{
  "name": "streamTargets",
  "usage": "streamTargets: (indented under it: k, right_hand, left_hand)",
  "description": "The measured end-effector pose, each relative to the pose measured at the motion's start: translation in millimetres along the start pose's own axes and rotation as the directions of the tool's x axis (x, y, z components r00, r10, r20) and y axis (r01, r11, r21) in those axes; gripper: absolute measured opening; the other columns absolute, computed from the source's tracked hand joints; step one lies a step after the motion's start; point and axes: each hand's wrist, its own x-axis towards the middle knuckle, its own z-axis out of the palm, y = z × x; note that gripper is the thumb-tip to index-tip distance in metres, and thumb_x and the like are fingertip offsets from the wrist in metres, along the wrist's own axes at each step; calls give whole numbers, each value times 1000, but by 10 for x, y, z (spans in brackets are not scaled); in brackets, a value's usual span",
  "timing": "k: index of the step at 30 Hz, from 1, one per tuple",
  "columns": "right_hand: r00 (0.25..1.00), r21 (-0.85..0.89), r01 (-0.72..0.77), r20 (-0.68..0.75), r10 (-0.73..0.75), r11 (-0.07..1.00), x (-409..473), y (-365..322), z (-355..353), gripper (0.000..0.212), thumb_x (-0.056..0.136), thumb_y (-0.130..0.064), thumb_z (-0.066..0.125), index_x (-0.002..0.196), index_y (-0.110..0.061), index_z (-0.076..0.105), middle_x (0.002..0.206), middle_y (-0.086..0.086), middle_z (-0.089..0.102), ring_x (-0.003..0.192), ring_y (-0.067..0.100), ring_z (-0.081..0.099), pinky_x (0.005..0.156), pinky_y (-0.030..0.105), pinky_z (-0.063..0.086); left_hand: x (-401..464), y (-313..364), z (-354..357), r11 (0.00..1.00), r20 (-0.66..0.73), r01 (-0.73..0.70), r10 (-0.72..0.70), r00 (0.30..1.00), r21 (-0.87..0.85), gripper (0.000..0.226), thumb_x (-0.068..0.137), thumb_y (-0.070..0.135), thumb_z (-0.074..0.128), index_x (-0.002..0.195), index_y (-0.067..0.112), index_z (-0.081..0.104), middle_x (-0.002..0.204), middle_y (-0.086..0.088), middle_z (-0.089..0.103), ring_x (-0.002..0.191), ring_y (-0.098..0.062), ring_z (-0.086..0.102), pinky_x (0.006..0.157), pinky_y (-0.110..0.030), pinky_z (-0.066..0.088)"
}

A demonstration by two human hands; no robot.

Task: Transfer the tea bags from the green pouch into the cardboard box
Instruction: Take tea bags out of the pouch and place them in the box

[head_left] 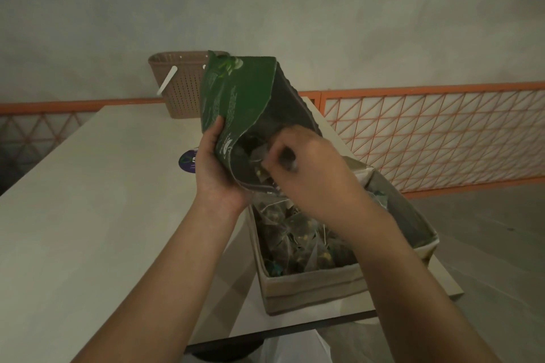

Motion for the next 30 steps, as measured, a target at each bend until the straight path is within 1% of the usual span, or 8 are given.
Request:
streamTargets:
  k: [4,8,12,15,19,22,26,30]
  right_hand:
    - [978,367,-112,-124,168,923,-205,39,-261,13,87,-10,66,87,-19,58,88,-5,68,76,6,67,66,22,57]
    - [928,510,-201,-173,329,836,-339,242,-462,13,86,-8,68,88,-16,58,91,0,70,76,12,67,62,26,56]
    - [912,375,-315,-135,387,872,-459,470,-444,12,85,-12,70,89,-18,60,82,-7,64,64,0,58,51,13,44]
    - [920,80,-363,-130,371,928,-552,630,-321,10,86,-13,69,85,-21,63,80,-11,61,67,-2,56,52,10,41]
    - [924,-300,-381,-85,374,874,-585,759,-226,13,85,-17,66,95,-26,69,99,-4,62,96,20,55,75,36,51]
    - [950,-170,-299,-143,276,939,-515,627,-210,21,81,-17,69,100,-26,70,104,-4,54,103,22,48,86,41,46]
    - [953,115,-38,-294,70,993,-332,164,-208,14,82,-14,69,94,-21,69,89,-13,50,84,5,49,75,12,39]
    - [954,-162,90,-271,-132,983,-54,-107,-127,14,84,-26,70,95,-19,76,84,-7,57,80,12,54,72,24,45]
  left_hand:
    - [60,58,-52,1000,32,-26,25,999,15,58,96,48,51,147,20,53,152,-10,51,140,-31,48,114,-52,40]
    - [58,119,-57,997,42,-71,70,997,6,51,97,49,51,139,21,61,151,-6,53,138,-27,51,107,-56,44]
    - [32,162,-16,998,39,-69,70,997,-12,47,98,50,49,131,22,67,151,-3,53,139,-24,50,105,-54,47]
    - [8,153,19,997,56,-79,79,995,-5,46,98,50,47,129,22,67,136,-3,63,128,-25,57,94,-50,55]
    - [-42,145,84,996,42,-93,92,995,17,43,98,50,46,104,19,75,108,-6,73,101,-27,68,80,-47,60]
    - [-42,149,75,996,34,-89,89,995,-1,42,98,49,46,115,20,70,118,-6,68,113,-27,62,81,-47,60]
    - [-22,117,73,999,4,-35,35,999,-9,54,97,51,50,141,22,60,144,-4,59,132,-26,56,98,-51,53]
    - [-37,58,90,1000,-20,-17,17,1000,-7,61,95,55,50,142,18,59,136,-8,62,115,-27,62,83,-43,60]
